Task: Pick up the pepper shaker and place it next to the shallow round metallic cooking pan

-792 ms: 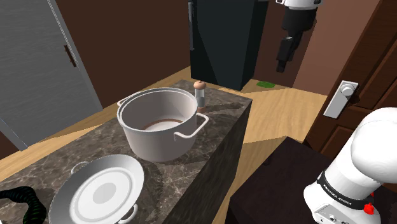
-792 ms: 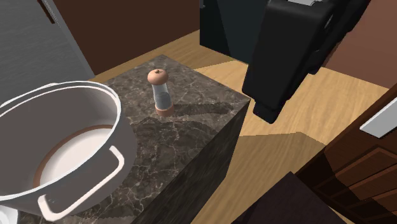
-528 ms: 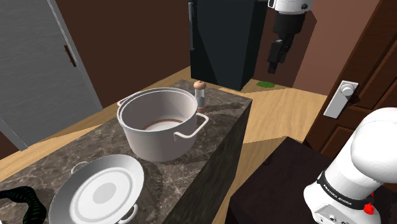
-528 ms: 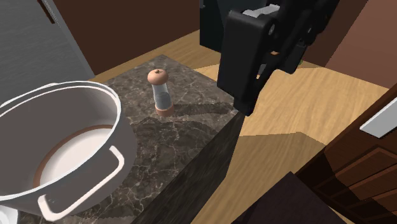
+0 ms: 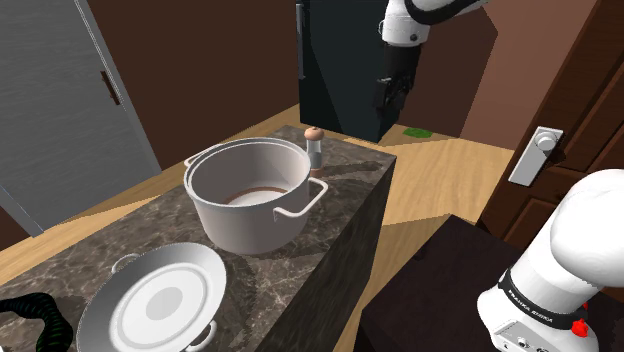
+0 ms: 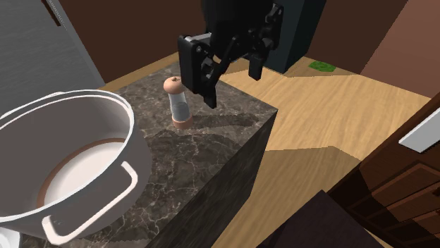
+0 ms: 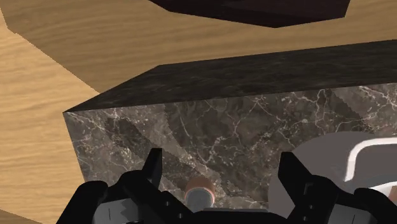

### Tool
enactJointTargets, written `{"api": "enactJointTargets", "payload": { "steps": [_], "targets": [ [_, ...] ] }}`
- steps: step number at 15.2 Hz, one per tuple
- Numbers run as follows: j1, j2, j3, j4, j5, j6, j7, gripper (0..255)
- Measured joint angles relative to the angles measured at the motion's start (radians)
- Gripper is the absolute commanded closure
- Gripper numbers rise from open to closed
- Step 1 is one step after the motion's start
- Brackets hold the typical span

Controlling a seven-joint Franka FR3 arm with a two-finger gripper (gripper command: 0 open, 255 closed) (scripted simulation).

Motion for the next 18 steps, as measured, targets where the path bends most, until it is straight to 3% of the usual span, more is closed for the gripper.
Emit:
{"api": "enactJointTargets", "payload": {
  "steps": [8,18],
  "targets": [
    [-0.013,0.289,0.010,0.149,0.008,0.155,0.064,0],
    [-0.014,0.676,0.010,0.478,0.009,0.233,0.138,0]
  ]
}}
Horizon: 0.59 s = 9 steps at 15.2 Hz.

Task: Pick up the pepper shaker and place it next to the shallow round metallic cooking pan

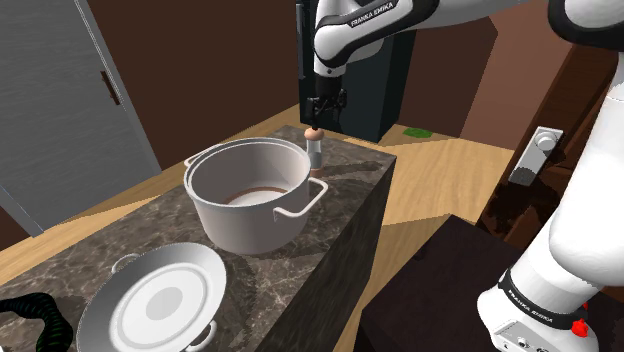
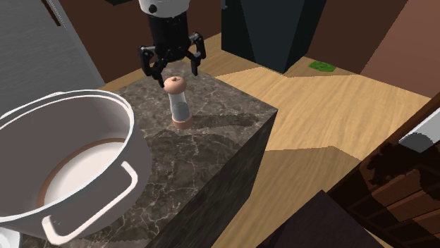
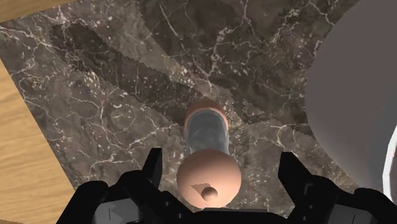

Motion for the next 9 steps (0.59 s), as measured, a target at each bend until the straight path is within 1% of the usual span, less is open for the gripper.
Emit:
{"api": "enactJointTargets", "payload": {
  "steps": [3,4,9],
  "targets": [
    [-0.003,0.115,-0.005,0.122,0.003,-0.002,0.009,0],
    [-0.001,0.133,-0.005,0.138,0.002,0.001,0.013,0],
    [-0.002,0.169,-0.007,0.126,0.001,0.051,0.015,0]
  ]
}}
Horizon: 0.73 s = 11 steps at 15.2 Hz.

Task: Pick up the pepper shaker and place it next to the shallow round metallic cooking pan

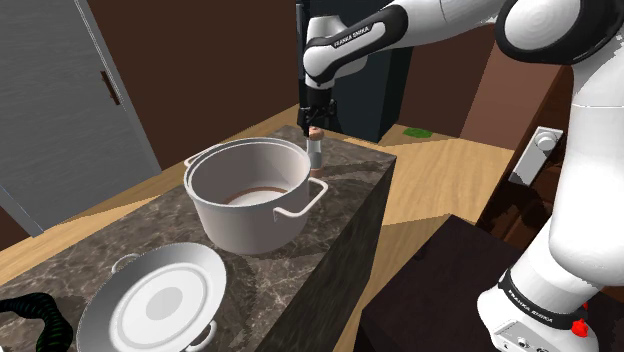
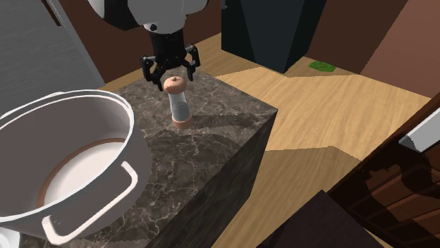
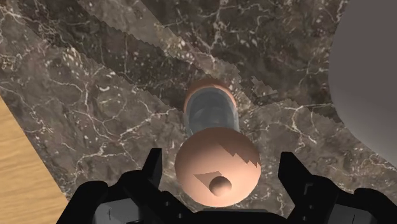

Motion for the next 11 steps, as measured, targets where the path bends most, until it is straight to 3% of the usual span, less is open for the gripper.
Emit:
{"api": "enactJointTargets", "payload": {
  "steps": [8,9,11],
  "targets": [
    [0.000,0.013,-0.001,-0.017,-0.001,0.030,0.000,0],
    [0.000,0.013,-0.001,-0.017,-0.001,0.030,0.000,255],
    [0.000,0.012,-0.001,-0.017,-0.001,0.031,0.000,255]
  ]
}}
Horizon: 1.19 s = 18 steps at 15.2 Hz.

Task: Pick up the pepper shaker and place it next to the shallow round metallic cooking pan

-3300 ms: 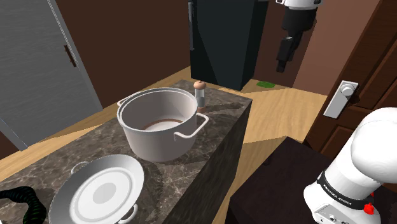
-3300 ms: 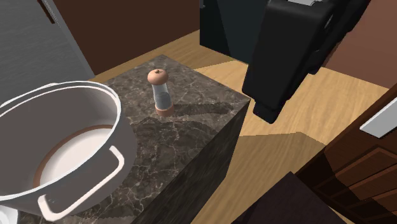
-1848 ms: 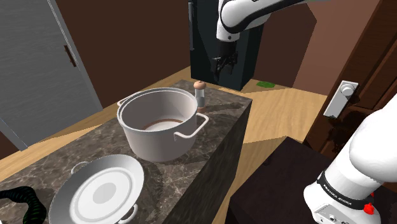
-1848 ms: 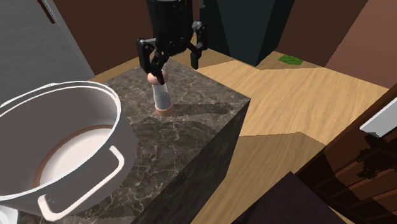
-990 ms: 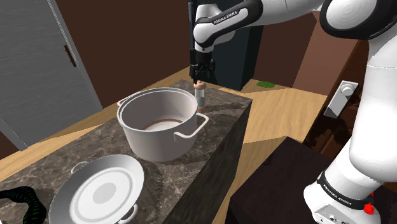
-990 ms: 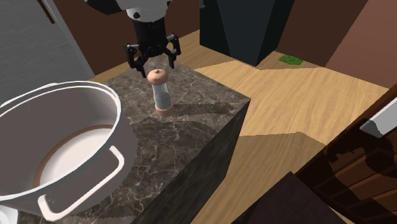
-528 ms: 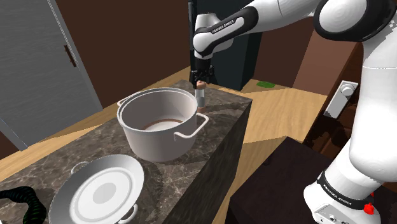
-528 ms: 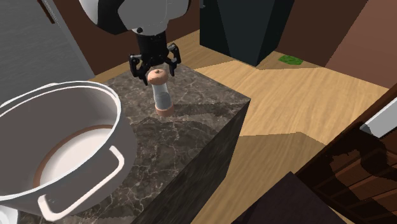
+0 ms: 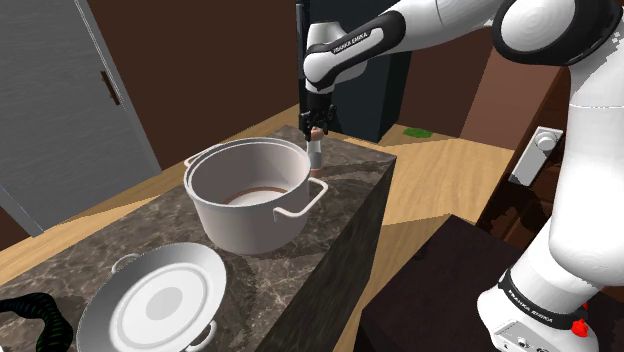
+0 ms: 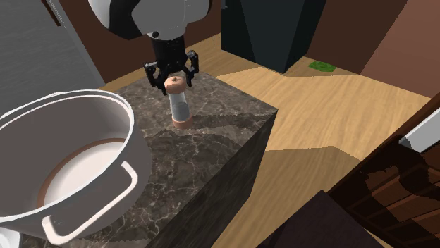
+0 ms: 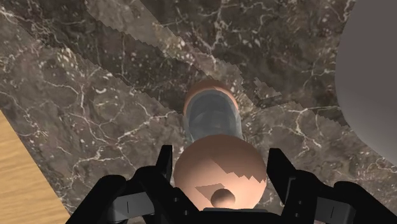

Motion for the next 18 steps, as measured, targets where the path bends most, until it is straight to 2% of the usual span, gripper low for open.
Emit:
{"api": "enactJointTargets", "payload": {
  "steps": [9,18],
  "targets": [
    [0.000,-0.002,0.000,0.003,0.000,-0.006,-0.001,255],
    [0.000,-0.028,0.002,0.080,0.003,-0.108,-0.002,255]
  ]
}}
